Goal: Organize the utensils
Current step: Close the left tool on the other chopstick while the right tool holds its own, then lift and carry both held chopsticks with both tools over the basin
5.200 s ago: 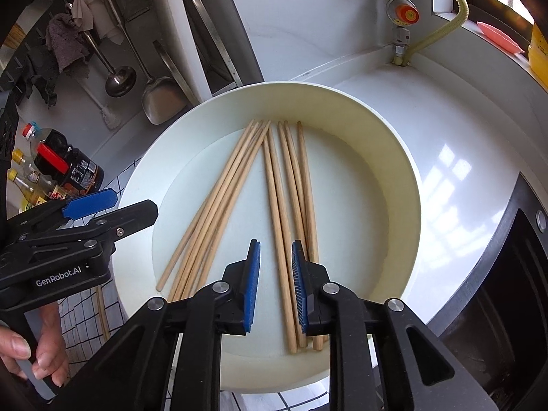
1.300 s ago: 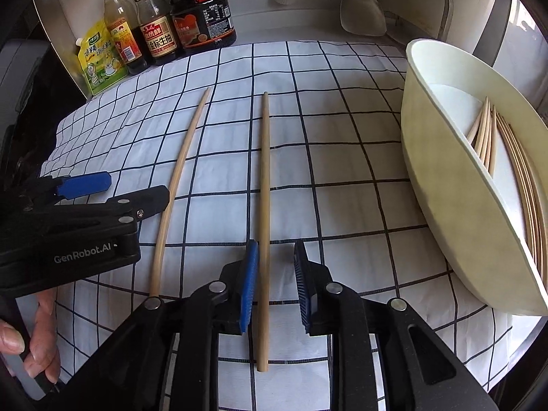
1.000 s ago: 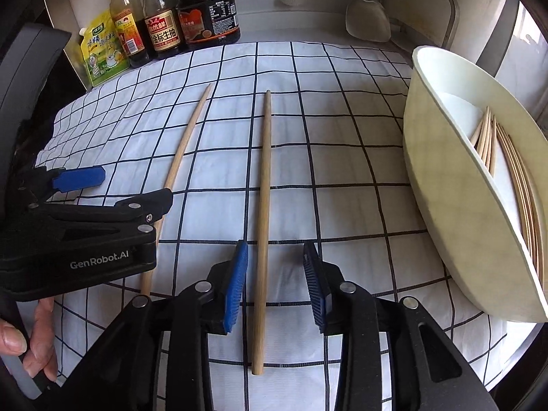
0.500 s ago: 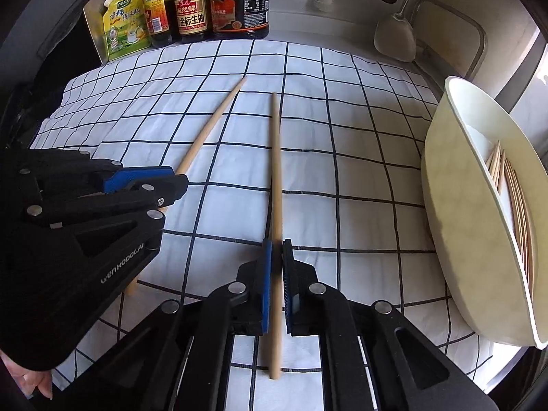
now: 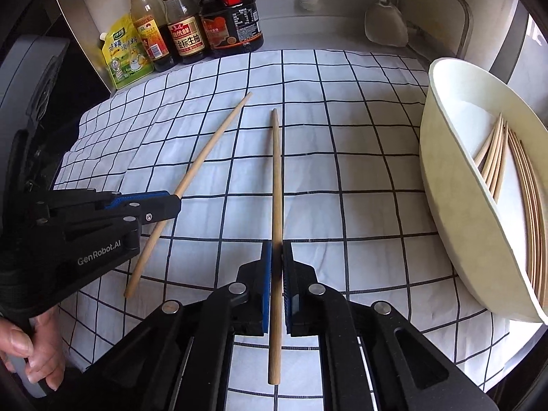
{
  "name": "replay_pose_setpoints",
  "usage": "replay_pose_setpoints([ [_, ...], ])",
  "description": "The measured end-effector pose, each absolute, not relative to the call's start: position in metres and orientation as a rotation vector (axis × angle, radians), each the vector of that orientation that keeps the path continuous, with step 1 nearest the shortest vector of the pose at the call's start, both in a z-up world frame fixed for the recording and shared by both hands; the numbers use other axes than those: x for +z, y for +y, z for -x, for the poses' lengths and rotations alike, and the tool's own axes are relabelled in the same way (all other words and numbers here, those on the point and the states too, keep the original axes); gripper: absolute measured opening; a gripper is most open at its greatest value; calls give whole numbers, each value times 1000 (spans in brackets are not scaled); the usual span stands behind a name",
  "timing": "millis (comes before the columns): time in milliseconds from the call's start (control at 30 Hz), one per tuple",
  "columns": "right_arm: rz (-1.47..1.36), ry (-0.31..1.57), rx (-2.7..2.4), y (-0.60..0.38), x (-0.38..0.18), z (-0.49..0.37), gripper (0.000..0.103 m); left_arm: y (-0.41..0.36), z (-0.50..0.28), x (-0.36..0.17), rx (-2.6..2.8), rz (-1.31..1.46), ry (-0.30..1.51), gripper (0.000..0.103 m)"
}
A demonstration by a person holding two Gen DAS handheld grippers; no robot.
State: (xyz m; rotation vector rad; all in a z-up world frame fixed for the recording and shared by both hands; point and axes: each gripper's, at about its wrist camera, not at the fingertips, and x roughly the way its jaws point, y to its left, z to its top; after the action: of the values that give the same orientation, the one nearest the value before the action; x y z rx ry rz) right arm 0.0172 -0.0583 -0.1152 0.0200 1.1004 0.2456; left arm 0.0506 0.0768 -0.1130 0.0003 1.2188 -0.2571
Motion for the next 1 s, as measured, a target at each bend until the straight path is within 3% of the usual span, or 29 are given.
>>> replay_pose_setpoints([
  [533,-42,1060,342,-57,-89,-19,6,101,-41,-71,-158,45,1145,7],
  [1000,-49,922,317,-86,-32,-10,6,81,-32,-17,-185,26,1023,7],
])
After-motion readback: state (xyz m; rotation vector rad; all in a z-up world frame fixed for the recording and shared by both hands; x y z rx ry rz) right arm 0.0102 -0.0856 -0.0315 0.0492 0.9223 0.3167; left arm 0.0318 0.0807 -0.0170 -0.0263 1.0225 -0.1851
